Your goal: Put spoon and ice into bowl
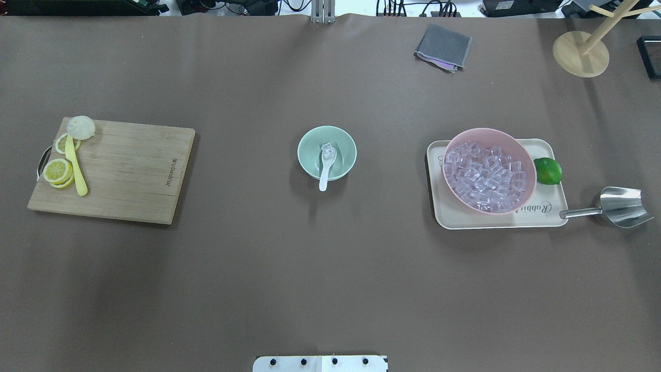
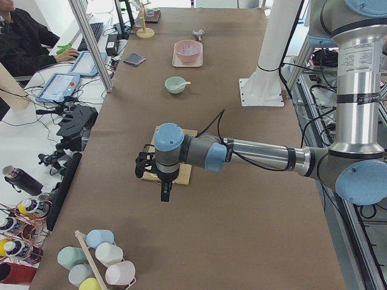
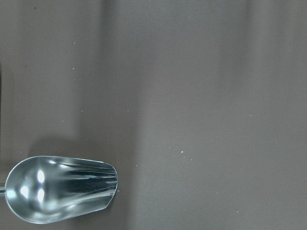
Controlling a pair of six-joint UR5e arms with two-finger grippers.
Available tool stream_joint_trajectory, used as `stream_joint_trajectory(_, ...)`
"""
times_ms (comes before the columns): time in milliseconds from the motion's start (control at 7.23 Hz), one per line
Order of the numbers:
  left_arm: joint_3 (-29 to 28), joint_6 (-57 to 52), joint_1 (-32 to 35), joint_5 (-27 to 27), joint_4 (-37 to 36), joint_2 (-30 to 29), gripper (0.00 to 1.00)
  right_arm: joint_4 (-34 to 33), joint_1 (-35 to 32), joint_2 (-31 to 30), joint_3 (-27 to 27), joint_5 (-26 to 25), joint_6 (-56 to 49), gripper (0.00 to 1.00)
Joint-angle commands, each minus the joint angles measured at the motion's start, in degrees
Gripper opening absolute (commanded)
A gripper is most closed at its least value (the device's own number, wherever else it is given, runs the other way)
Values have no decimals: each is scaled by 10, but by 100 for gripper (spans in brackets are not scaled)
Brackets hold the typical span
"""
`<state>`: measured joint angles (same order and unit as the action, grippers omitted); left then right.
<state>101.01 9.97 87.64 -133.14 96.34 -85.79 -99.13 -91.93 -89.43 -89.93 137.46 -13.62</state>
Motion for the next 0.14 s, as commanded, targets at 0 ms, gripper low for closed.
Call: stream_joint_trajectory(0, 0, 0, 0, 0, 11, 0, 98, 0, 0, -3, -3, 0, 0, 100)
